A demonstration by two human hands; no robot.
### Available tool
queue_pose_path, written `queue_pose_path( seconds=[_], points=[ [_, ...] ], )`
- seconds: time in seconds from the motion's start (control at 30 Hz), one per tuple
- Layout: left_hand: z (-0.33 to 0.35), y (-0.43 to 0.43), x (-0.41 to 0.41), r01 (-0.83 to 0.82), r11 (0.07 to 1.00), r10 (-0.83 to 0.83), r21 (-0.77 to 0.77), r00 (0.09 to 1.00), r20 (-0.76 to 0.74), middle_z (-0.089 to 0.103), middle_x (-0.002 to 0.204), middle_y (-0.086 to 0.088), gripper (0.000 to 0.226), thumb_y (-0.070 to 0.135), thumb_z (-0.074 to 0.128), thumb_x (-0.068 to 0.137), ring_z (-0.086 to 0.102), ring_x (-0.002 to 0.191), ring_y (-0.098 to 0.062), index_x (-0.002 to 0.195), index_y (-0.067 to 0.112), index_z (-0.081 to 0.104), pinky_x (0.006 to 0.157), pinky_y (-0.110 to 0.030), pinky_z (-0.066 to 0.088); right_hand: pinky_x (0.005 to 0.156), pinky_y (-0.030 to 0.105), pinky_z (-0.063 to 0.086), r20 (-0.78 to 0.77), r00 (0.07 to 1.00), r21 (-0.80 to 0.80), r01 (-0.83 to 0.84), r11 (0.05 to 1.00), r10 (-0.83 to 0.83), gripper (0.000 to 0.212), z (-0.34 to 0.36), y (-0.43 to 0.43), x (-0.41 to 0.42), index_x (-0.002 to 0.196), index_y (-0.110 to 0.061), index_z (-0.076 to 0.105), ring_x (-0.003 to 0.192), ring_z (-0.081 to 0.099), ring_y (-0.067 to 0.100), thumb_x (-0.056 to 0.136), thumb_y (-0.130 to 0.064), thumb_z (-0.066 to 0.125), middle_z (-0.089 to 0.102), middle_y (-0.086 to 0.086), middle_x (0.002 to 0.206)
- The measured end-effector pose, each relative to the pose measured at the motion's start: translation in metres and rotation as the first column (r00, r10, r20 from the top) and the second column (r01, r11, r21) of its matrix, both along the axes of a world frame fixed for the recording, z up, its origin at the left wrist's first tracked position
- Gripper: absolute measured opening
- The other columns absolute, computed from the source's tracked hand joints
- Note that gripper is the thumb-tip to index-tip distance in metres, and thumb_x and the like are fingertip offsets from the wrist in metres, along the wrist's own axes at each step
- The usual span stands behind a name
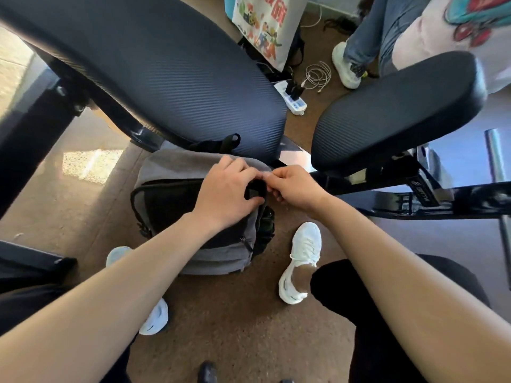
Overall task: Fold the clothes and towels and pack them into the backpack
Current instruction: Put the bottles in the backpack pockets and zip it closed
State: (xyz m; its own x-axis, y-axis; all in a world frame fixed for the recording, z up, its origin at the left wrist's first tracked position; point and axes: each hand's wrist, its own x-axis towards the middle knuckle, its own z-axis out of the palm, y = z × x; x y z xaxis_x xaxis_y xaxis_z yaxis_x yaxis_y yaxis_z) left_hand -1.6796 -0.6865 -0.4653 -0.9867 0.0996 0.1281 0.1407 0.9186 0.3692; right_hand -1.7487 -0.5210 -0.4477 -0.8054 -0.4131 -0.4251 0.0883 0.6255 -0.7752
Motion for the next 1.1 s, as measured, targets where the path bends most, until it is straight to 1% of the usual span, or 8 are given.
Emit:
queue_pose_path(
  seconds=[0.2, 0.3, 0.43, 0.5, 0.6, 0.67, 0.8, 1.1],
  points=[
    [-0.004, 0.029, -0.014, -0.095, 0.995, 0.095, 0.014, 0.994, -0.050, 0.070, 0.075, -0.006, 0.013, 0.026, 0.080, 0.080, 0.063, 0.070, -0.031, 0.086, 0.017, 0.072, 0.061, -0.032, 0.036, 0.066, 0.032, 0.044, -0.091, 0.992, 0.057, -0.088, 0.995, 0.092, 0.047, -0.008, 0.008, -0.008, 0.057, -0.019, 0.060, 0.057, 0.049, 0.010, 0.102, -0.031, 0.055, 0.062, 0.003, 0.063],
    [-0.007, 0.030, -0.021, -0.163, 0.986, 0.164, 0.021, 0.986, -0.039, 0.073, 0.079, -0.007, 0.005, 0.022, 0.071, 0.086, 0.065, 0.075, -0.034, 0.088, 0.018, 0.074, 0.060, -0.035, 0.040, 0.068, 0.031, 0.046, -0.064, 0.995, -0.003, -0.076, 0.997, 0.076, 0.039, -0.005, 0.010, -0.017, 0.062, -0.014, 0.063, 0.061, 0.051, 0.006, 0.097, -0.030, 0.061, 0.062, -0.003, 0.065],
    [-0.005, 0.023, -0.029, -0.289, 0.951, 0.288, 0.112, 0.957, 0.023, 0.075, 0.083, -0.006, 0.020, 0.038, 0.064, 0.097, 0.069, 0.084, -0.036, 0.093, 0.023, 0.078, 0.068, -0.040, 0.049, 0.082, 0.039, 0.055, -0.056, 0.997, 0.026, -0.052, 0.998, 0.054, 0.017, -0.006, 0.021, -0.032, 0.095, -0.008, 0.074, 0.081, 0.063, 0.013, 0.084, -0.020, 0.068, 0.072, 0.004, 0.088],
    [-0.008, 0.020, -0.030, -0.324, 0.931, 0.318, 0.167, 0.946, 0.061, 0.075, 0.080, -0.002, 0.030, 0.045, 0.060, 0.097, 0.069, 0.082, -0.032, 0.088, 0.023, 0.078, 0.069, -0.038, 0.050, 0.084, 0.035, 0.055, -0.114, 0.986, 0.132, -0.104, 0.986, 0.119, 0.024, -0.014, 0.024, -0.033, 0.104, -0.014, 0.072, 0.088, 0.064, 0.015, 0.080, -0.017, 0.072, 0.069, -0.003, 0.091],
    [-0.009, 0.018, -0.028, -0.305, 0.923, 0.292, 0.234, 0.952, 0.088, 0.076, 0.077, 0.002, 0.047, 0.059, 0.048, 0.091, 0.072, 0.079, -0.027, 0.080, 0.022, 0.076, 0.072, -0.045, 0.055, 0.084, 0.037, 0.055, -0.133, 0.970, 0.240, -0.166, 0.957, 0.202, 0.038, -0.030, 0.021, -0.027, 0.108, -0.024, 0.066, 0.094, 0.064, 0.019, 0.075, -0.035, 0.082, 0.067, -0.004, 0.101],
    [-0.007, 0.019, -0.025, -0.242, 0.932, 0.229, 0.270, 0.970, 0.079, 0.076, 0.073, 0.002, 0.046, 0.055, 0.050, 0.092, 0.071, 0.074, -0.024, 0.078, 0.020, 0.077, 0.069, -0.045, 0.055, 0.079, 0.039, 0.055, -0.183, 0.953, 0.271, -0.187, 0.944, 0.242, 0.037, -0.041, 0.017, -0.022, 0.104, -0.025, 0.067, 0.091, 0.064, 0.020, 0.076, -0.044, 0.080, 0.068, -0.004, 0.099],
    [0.003, 0.020, -0.019, -0.126, 0.945, 0.118, 0.302, 0.992, 0.045, 0.075, 0.071, 0.005, 0.037, 0.046, 0.056, 0.094, 0.070, 0.067, -0.017, 0.081, 0.021, 0.080, 0.064, -0.043, 0.055, 0.070, 0.038, 0.051, -0.272, 0.919, 0.297, -0.200, 0.934, 0.284, 0.018, -0.042, 0.008, -0.017, 0.092, -0.021, 0.068, 0.085, 0.063, 0.025, 0.088, -0.039, 0.070, 0.066, 0.000, 0.091],
    [0.015, -0.030, -0.003, -0.390, 0.887, 0.385, 0.248, 0.920, 0.070, 0.074, 0.073, 0.010, 0.033, 0.044, 0.056, 0.101, 0.069, 0.077, -0.018, 0.084, 0.028, 0.081, 0.079, -0.042, 0.055, 0.070, 0.035, 0.038, -0.280, 0.915, 0.440, -0.148, 0.886, 0.291, 0.032, -0.037, -0.005, -0.022, 0.070, -0.026, 0.046, 0.087, 0.057, 0.027, 0.092, -0.031, 0.068, 0.062, 0.002, 0.096]
  ],
)
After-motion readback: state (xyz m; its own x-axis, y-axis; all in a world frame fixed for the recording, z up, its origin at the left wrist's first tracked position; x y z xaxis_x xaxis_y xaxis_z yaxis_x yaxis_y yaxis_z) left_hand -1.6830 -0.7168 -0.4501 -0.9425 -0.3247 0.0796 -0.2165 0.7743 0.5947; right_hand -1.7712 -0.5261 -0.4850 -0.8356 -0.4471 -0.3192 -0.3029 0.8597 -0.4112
